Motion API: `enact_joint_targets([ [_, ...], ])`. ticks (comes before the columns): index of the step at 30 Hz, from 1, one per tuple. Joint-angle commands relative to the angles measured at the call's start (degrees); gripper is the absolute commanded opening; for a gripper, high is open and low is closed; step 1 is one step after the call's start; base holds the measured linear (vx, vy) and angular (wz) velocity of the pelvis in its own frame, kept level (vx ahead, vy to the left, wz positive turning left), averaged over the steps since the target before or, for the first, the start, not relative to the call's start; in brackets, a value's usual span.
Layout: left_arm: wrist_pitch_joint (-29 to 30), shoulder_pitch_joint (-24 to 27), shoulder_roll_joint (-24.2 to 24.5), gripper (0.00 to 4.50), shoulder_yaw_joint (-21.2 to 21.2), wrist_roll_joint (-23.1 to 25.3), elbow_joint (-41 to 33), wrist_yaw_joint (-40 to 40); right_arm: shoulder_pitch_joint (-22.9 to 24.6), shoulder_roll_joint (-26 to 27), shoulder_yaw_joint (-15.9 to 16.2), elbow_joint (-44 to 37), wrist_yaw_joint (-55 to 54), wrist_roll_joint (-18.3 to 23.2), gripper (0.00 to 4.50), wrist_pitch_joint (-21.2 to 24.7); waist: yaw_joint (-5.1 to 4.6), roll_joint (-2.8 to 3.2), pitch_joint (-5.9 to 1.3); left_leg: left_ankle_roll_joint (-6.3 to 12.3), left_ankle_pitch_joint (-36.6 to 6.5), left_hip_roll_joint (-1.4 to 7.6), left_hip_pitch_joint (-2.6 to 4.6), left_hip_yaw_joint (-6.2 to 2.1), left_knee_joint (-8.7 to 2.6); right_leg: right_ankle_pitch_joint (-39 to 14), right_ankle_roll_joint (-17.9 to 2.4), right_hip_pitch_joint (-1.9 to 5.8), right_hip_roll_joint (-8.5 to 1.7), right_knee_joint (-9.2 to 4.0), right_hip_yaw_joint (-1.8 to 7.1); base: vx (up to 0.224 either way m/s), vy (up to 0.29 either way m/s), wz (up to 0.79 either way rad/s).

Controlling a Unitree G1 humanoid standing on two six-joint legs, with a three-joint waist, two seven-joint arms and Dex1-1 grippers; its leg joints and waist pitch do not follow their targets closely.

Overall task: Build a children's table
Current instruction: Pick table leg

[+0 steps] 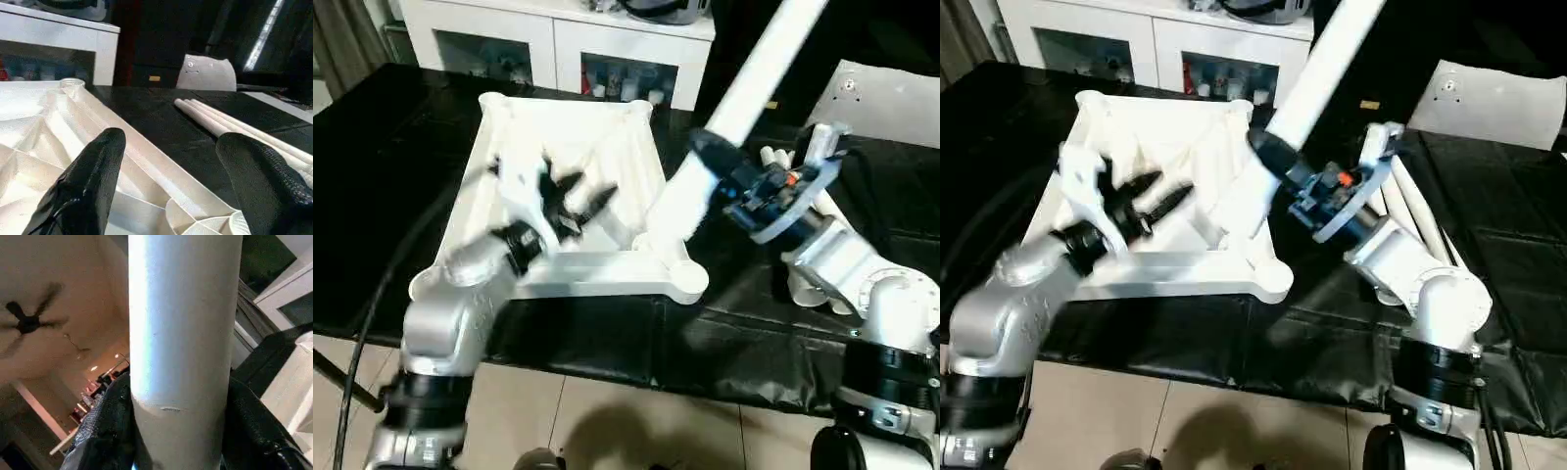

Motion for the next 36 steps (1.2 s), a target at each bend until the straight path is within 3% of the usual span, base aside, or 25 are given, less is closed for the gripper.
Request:
enact_joint_targets([
  [1,0.9,0.2,-0.3,3.86,-0.3,0.0,-1.8,-0.2,-0.8,-0.8,-0.9,-1.9,-0.9,1.5,1.89,0.7,-0.33,1.26,-4.21,-3.55,-11.2,2.8,0.97,-0.91,-4.43,-14.0,-6.5,2.5,-4.14,-4.42,2.48,0.0,0.0,0.0],
  [9,1.4,-0.3,-0.2,4.41,-0.6,-0.2,-2.2,0.2,-0.7,-1.8,0.1,-2.2,-2.2,2.4,1.89,1.1,-0.33,1.18,-4.29,-3.24,-9.6,2.69,0.91,-0.79,-4.29,-11.6,-6.7,2.6,-4.0,-4.24,2.48,0.0,0.0,0.0],
  [11,1.2,-0.7,-0.4,4.46,-0.4,0.0,-2.0,0.3,-0.4,-2.8,1.6,-2.9,-1.3,-0.6,1.89,0.2,-0.32,1.13,-4.27,-3.3,-9.5,2.66,0.79,-0.82,-4.28,-11.9,-6.6,2.69,-4.0,-4.26,2.46,0.0,0.0,0.0],
  [14,1.4,-1.6,-1.2,4.46,0.8,-0.6,-1.5,1.2,0.2,-5.2,6.9,-4.0,0.0,-8.8,1.89,-2.9,-0.3,1.03,-4.21,-3.65,-9.5,2.7,0.71,-0.83,-4.27,-12.8,-6.1,2.7,-4.03,-4.33,2.44,0.0,0.0,0.0],
  [16,1.8,-3.2,-2.4,4.5,2.5,-2.1,-0.9,2.1,0.9,-7.4,12.7,-4.4,1.2,-16.3,1.89,-6.4,-0.28,0.86,-4.12,-3.78,-9.9,2.64,0.68,-0.74,-4.24,-14.0,-5.8,2.7,-4.13,-4.58,2.52,0.0,0.0,0.0],
  [17,1.9,-3.5,-2.7,4.5,2.9,-2.6,-0.7,2.2,0.9,-7.6,13.4,-4.4,1.2,-17.3,1.89,-7.0,-0.23,0.91,-4.13,-3.93,-10.0,2.61,0.73,-0.76,-4.16,-14.7,-5.7,2.68,-4.17,-4.56,2.54,0.0,0.0,0.0],
  [18,2.9,-5.6,-4.2,4.5,4.8,-5.8,-0.4,2.4,0.6,-7.3,15.5,-3.8,0.4,-20.4,1.89,-10.0,-0.36,0.91,-4.12,-4.1,-10.4,2.57,0.71,-0.76,-4.11,-15.1,-6.1,2.54,-4.25,-4.48,2.57,0.0,0.0,0.0],
  [22,4.8,-7.0,-5.9,4.5,6.7,-10.0,-0.7,2.5,0.0,-7.4,17.3,-2.9,-1.1,-23.9,1.89,-12.7,-0.33,0.66,-4.23,-3.41,-10.0,2.65,0.76,-0.79,-4.06,-12.7,-7.2,2.62,-4.13,-4.13,2.55,0.0,0.0,0.0],
  [24,8.0,-8.6,-8.1,4.5,8.9,-15.7,-1.1,2.9,-0.3,-8.9,22.0,-1.8,-1.1,-31.7,1.89,-17.7,-0.32,0.72,-4.28,-3.58,-8.8,2.51,0.61,-0.63,-3.88,-11.1,-7.6,2.69,-4.05,-4.01,2.57,0.0,0.0,0.0],
  [29,12.0,-9.7,-11.3,4.5,10.3,-22.5,-2.2,3.2,0.2,-8.6,25.4,-1.0,-0.4,-37.2,1.88,-22.1,-0.48,0.48,-4.23,-2.49,-9.1,2.48,0.5,-0.56,-3.78,-11.2,-7.6,2.86,-3.94,-4.13,2.63,0.0,0.0,0.0],
  [33,12.7,-10.3,-12.6,4.5,9.4,-23.3,-2.4,4.0,0.4,-8.3,26.7,-1.0,-0.5,-39.0,1.88,-23.6,-0.65,0.39,-4.22,-1.7,-9.2,2.52,0.54,-0.62,-3.83,-11.0,-7.1,2.92,-3.77,-4.16,2.6,0.0,0.0,0.0],
  [36,12.6,-10.5,-12.6,4.5,7.1,-20.4,-1.9,4.4,0.5,-7.9,27.8,-0.7,-0.2,-40.7,1.88,-25.2,-0.73,0.38,-4.23,-1.55,-9.3,2.57,0.54,-0.65,-3.81,-12.0,-6.3,2.92,-3.83,-4.25,2.61,0.0,0.0,0.0],
])
